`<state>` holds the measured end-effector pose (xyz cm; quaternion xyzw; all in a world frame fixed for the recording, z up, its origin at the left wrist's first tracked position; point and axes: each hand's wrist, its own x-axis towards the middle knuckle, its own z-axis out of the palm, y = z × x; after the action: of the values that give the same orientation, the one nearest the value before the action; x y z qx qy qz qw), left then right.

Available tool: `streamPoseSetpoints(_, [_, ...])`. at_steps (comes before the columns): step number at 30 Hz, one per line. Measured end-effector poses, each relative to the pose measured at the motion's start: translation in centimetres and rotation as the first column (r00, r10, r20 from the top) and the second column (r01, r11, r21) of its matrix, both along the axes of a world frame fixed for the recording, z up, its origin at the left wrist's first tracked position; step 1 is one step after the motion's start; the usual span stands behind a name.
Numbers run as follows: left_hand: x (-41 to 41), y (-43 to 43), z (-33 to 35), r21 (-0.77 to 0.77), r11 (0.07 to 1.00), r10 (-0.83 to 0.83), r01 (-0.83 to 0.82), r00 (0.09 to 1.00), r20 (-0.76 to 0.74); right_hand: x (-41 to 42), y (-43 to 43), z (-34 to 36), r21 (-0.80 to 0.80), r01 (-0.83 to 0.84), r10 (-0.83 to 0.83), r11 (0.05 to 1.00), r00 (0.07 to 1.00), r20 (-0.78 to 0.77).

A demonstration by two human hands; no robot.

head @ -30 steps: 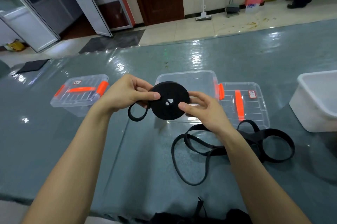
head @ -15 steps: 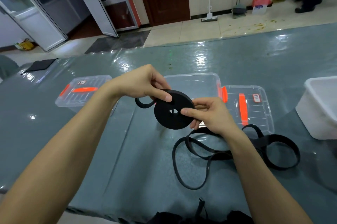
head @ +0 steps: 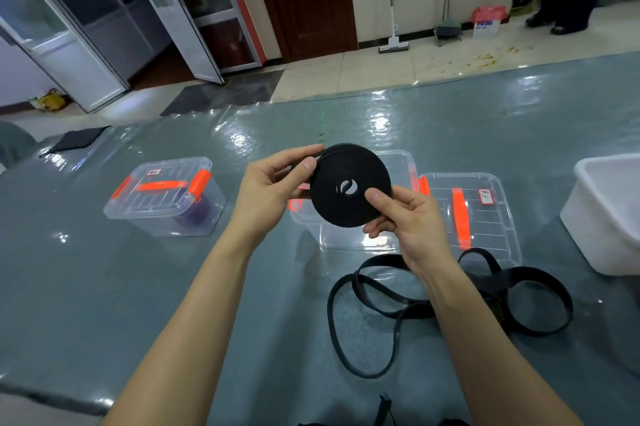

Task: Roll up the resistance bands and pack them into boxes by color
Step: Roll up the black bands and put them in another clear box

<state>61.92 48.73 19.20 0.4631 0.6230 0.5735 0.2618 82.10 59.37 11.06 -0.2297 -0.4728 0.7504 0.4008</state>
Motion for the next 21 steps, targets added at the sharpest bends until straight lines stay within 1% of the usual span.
streamPoseSetpoints(7, [1.0, -0.2, -1.3, 0.02, 0.998, 0.056, -0.056, 0.998, 0.006, -0.4, -0.5, -0.5, -0.039, 0.054, -0.054, 0.998, 0.999, 0.007])
streamPoseSetpoints(11, [0.3, -0.2, -0.8, -0.026, 0.998, 0.059, -0.058, 0.998, 0.003, -0.6, -0.5, -0.6, -0.044, 0.049, -0.049, 0.998, 0.999, 0.007])
streamPoseSetpoints(16, [-0.4, -0.5, 0.8, -0.045, 0.999, 0.001, 0.0, 0.999, 0.041, -0.7, -0.5, -0.7, -0.043, 0.025, -0.026, 0.999, 1.0, -0.009])
streamPoseSetpoints(21, [-0.4, -0.4, 1.1, -0.087, 0.996, 0.025, -0.014, 0.992, 0.127, -0.8, -0.4, -0.7, -0.026, 0.004, -0.005, 1.0, 1.0, -0.019])
